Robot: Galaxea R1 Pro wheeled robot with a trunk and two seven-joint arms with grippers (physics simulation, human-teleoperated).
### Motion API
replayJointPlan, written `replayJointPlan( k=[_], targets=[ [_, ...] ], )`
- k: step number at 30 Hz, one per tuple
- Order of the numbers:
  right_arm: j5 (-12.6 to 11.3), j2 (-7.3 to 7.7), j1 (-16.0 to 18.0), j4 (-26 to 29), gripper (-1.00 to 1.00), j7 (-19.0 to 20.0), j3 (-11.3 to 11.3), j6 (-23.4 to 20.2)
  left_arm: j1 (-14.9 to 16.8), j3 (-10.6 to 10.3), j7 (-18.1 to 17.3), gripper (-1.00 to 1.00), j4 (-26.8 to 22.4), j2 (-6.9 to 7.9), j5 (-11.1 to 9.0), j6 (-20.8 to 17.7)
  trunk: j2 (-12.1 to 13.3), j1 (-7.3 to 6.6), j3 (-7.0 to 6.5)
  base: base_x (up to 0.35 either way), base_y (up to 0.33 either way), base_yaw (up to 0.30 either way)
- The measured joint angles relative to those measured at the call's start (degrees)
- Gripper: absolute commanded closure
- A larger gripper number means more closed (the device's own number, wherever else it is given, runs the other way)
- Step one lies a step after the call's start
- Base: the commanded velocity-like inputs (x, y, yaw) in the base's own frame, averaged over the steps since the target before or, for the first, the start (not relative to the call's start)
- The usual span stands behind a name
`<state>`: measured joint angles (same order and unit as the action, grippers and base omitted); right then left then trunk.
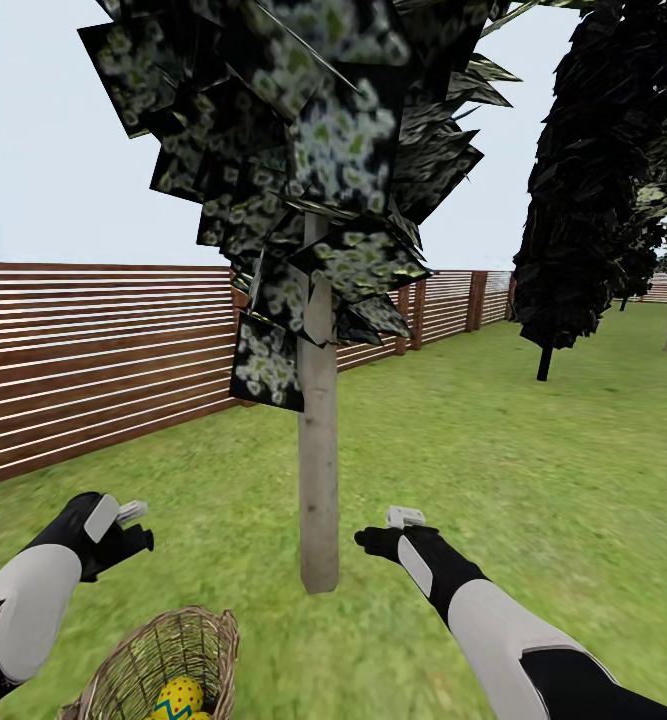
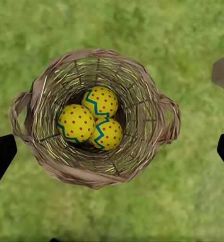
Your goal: Take the three Easter eggs out of the wicker basket on the lawn in the garden, then place them on the lawn next to a single tree (choose any tree) so that all three eggs are next to the same tree and none are left in the basket.
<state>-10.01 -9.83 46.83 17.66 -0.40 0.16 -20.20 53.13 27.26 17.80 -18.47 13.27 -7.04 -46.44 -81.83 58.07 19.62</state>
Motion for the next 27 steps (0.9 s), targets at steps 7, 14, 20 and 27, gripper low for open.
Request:
replayJointPlan(
  k=[7, 14, 20, 27],
  targets=[
    [0.01, 0.06, 0.00, 0.00, -1.00, 0.00, -0.07, 0.00, 0.00, 0.03, 0.08, -1.00, -0.01, -0.03, -0.02, -0.07, -0.79, 0.43, 0.36, 0.000, 0.000, 0.000],
    [0.01, 0.04, 0.00, 0.00, -1.00, 0.00, -0.02, 0.00, 0.00, 0.04, 0.19, -1.00, -0.01, -0.04, -0.15, 0.09, -3.60, 1.97, 1.61, 0.000, 0.000, 0.000],
    [0.01, 0.06, 0.00, 0.00, -1.00, 0.00, -0.01, 0.00, -0.01, 0.04, 0.20, -1.00, -0.01, 0.00, -0.24, 0.40, -6.00, 3.29, 2.69, 0.000, 0.000, 0.000],
    [0.01, 0.07, 0.00, 0.00, -1.00, -0.01, -0.01, 0.00, -0.04, 0.04, 0.14, -1.00, -0.01, -0.20, -0.26, 0.70, -8.81, 4.83, 3.95, 0.000, 0.000, 0.000]
  ],
)
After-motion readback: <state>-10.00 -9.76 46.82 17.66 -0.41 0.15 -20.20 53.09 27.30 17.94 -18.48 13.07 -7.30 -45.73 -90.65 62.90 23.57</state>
